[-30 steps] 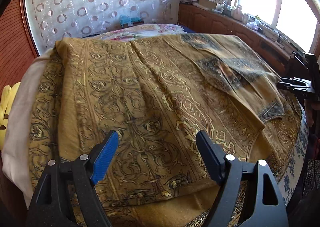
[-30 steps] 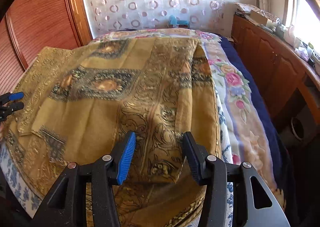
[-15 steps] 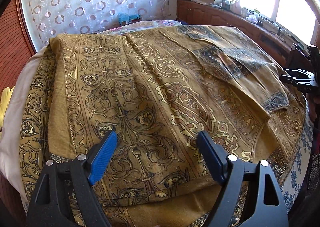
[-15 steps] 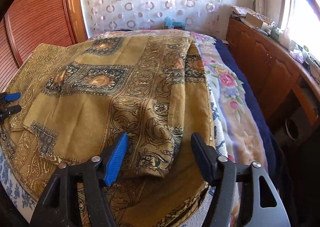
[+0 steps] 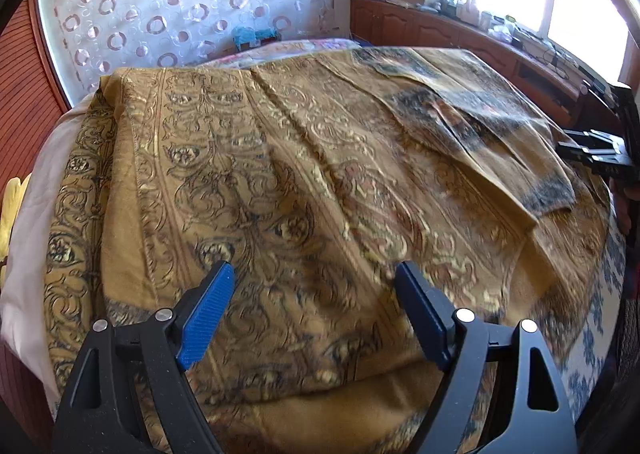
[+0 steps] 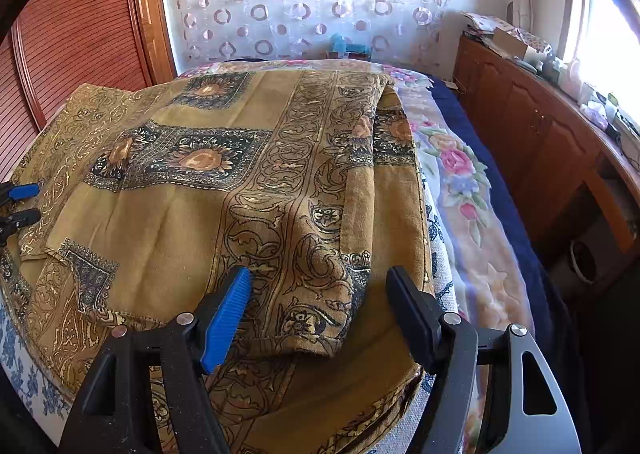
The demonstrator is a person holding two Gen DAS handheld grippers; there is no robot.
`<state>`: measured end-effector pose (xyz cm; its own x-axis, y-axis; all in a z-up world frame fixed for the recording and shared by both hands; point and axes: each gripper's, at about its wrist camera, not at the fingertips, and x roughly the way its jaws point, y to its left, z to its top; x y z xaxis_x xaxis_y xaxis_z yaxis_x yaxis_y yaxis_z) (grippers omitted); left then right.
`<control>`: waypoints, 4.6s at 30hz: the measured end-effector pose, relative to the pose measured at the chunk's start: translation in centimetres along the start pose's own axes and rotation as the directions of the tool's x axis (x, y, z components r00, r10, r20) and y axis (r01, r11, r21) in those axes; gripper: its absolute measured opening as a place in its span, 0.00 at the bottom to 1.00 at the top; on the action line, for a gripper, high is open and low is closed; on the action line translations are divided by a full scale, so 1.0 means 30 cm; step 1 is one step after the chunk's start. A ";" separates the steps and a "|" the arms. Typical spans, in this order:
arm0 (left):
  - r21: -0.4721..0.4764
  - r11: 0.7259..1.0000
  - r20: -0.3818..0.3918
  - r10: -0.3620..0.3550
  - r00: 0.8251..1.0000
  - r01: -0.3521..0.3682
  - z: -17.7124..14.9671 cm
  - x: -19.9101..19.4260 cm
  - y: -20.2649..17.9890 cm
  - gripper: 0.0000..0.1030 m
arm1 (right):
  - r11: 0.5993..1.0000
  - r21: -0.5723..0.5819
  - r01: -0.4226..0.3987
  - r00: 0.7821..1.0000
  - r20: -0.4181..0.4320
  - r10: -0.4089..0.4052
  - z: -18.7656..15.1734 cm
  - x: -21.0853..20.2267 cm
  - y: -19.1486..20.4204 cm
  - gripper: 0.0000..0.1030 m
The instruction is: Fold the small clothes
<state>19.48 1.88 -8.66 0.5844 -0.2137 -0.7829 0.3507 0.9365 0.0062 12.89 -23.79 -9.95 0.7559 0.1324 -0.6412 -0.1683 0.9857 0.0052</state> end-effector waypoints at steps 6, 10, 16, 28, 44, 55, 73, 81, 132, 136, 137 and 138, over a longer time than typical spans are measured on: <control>-0.079 0.997 0.064 0.017 0.998 -0.012 -0.064 -0.124 0.078 0.79 | 1.000 0.000 0.000 1.000 0.001 0.000 -0.001 -0.003 0.001 0.70; -0.135 0.990 0.114 0.063 0.991 -0.047 -0.095 -0.190 0.143 0.59 | 1.000 0.001 0.001 1.000 0.001 -0.001 -0.001 -0.003 0.001 0.70; -0.188 0.977 0.073 0.112 0.991 -0.097 -0.109 -0.157 0.205 0.43 | 1.000 0.001 0.002 1.000 0.001 -0.002 -0.001 -0.004 0.001 0.70; -0.161 0.981 0.057 0.120 0.991 -0.109 -0.122 -0.103 0.193 0.10 | 1.000 0.002 -0.003 1.000 -0.002 0.003 0.002 -0.004 -0.001 0.70; -0.167 0.985 0.167 0.080 0.983 -0.052 -0.104 -0.219 0.159 0.05 | 0.996 -0.034 -0.087 0.996 -0.009 0.086 0.024 -0.069 -0.033 0.04; -0.200 0.979 0.280 0.022 0.960 0.036 -0.140 -0.376 0.144 0.05 | 0.991 -0.091 -0.097 0.993 0.057 0.102 -0.001 -0.240 -0.014 0.04; -0.231 0.973 0.157 0.050 0.986 -0.013 -0.280 -0.318 0.177 0.31 | 0.992 -0.057 -0.111 0.994 0.009 0.112 -0.146 -0.242 -0.032 0.07; -0.259 0.965 0.189 0.081 0.979 -0.030 -0.287 -0.356 0.206 0.78 | 0.997 -0.043 -0.063 0.993 0.096 0.067 -0.115 -0.313 -0.011 0.43; -0.273 0.962 0.160 0.057 0.985 -0.011 -0.267 -0.301 0.171 0.09 | 0.983 -0.154 -0.103 0.992 0.054 0.112 -0.156 0.056 0.318 0.79; -0.238 0.971 0.216 0.033 0.976 0.020 -0.202 -0.348 0.112 0.08 | 0.983 -0.157 -0.100 0.993 0.054 0.109 -0.156 0.054 0.317 0.79; -0.230 0.973 0.227 0.026 0.974 0.028 -0.186 -0.355 0.099 0.08 | 0.983 -0.157 -0.099 0.993 0.054 0.109 -0.156 0.054 0.317 0.79; -0.217 0.975 0.239 0.014 0.971 0.039 -0.165 -0.363 0.081 0.08 | 0.982 -0.159 -0.100 0.993 0.052 0.110 -0.156 0.053 0.316 0.79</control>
<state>10.35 7.86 -3.19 0.7473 -0.2608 -0.6112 0.2066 0.9654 -0.1594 9.53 -14.72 -14.51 0.7649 0.2450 -0.5957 -0.3417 0.9383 -0.0528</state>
